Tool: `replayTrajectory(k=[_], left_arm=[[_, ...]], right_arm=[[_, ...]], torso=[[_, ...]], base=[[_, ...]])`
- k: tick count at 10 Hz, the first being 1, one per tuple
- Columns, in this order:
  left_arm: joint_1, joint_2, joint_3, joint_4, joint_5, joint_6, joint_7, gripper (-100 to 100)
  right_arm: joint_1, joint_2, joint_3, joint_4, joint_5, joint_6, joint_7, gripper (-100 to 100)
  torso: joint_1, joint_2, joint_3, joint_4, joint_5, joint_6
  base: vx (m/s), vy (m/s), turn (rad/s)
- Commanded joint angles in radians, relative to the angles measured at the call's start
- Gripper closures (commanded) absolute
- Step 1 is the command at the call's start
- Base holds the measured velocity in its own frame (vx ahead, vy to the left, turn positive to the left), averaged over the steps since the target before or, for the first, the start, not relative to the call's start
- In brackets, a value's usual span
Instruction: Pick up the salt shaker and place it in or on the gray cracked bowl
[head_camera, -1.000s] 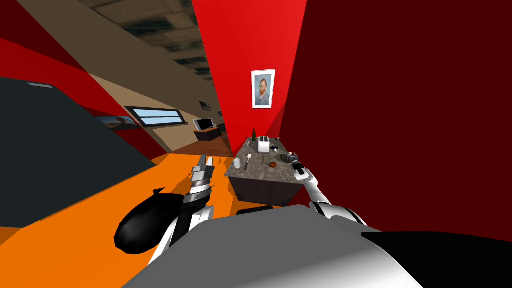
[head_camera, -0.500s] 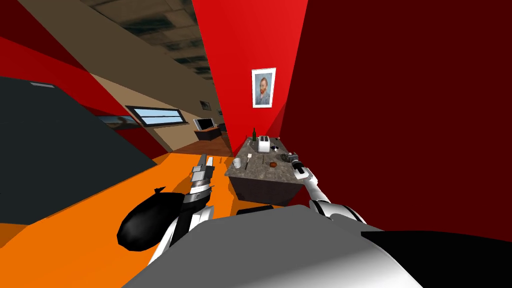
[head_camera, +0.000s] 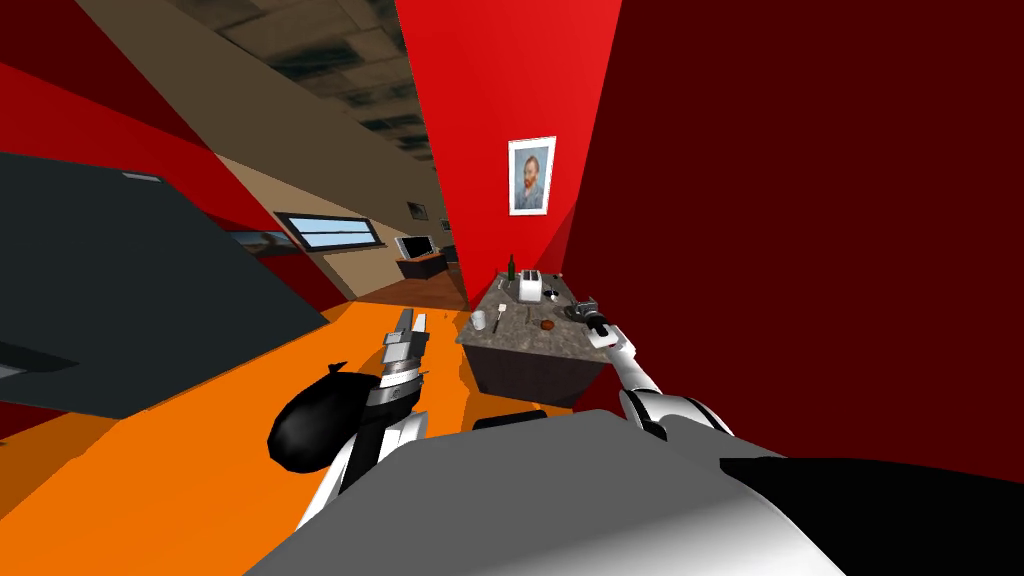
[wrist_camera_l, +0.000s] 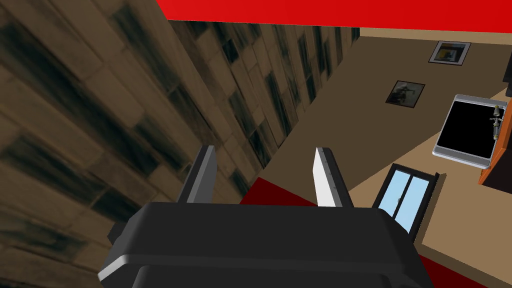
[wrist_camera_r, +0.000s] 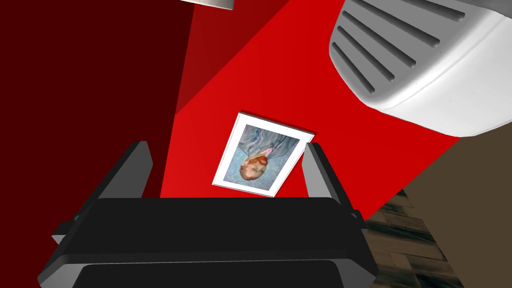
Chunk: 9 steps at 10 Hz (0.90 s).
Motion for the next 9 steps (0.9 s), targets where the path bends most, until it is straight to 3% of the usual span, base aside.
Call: replayTrajectory(k=[1, 2, 3, 4, 9], left_arm=[[0.0, 0.0, 0.0, 0.0, 0.0, 0.0, 0.0, 0], [0.0, 0.0, 0.0, 0.0, 0.0, 0.0, 0.0, 0], [0.0, 0.0, 0.0, 0.0, 0.0, 0.0, 0.0, 0], [0.0, 0.0, 0.0, 0.0, 0.0, 0.0, 0.0, 0], [0.0, 0.0, 0.0, 0.0, 0.0, 0.0, 0.0, 0]], right_arm=[[-0.03, -0.034, 0.014, -0.001, -0.004, 0.042, -0.025, -100], [-0.042, -0.046, 0.019, -0.002, -0.005, 0.058, -0.033, -100], [-0.023, -0.038, 0.021, -0.021, -0.006, 0.054, -0.03, -100], [-0.024, -0.04, 0.022, -0.022, -0.006, 0.06, -0.034, 0], [-0.024, -0.04, 0.022, -0.021, -0.006, 0.059, -0.034, 0]], torso=[[0.0, 0.0, 0.0, 0.0, 0.0, 0.0], [-0.001, 0.002, 0.001, 0.0, 0.0, 0.0], [0.0, 0.002, 0.001, 0.001, 0.0, 0.0], [-0.001, 0.0, 0.0, 0.0, 0.0, 0.0], [-0.001, -0.005, -0.003, -0.001, 0.0, 0.0]], base=[[-0.102, -0.001, 0.091], [-0.108, 0.004, 0.071], [-0.043, 0.003, 0.008], [-0.008, 0.0, -0.003], [0.0, 0.0, 0.0]])
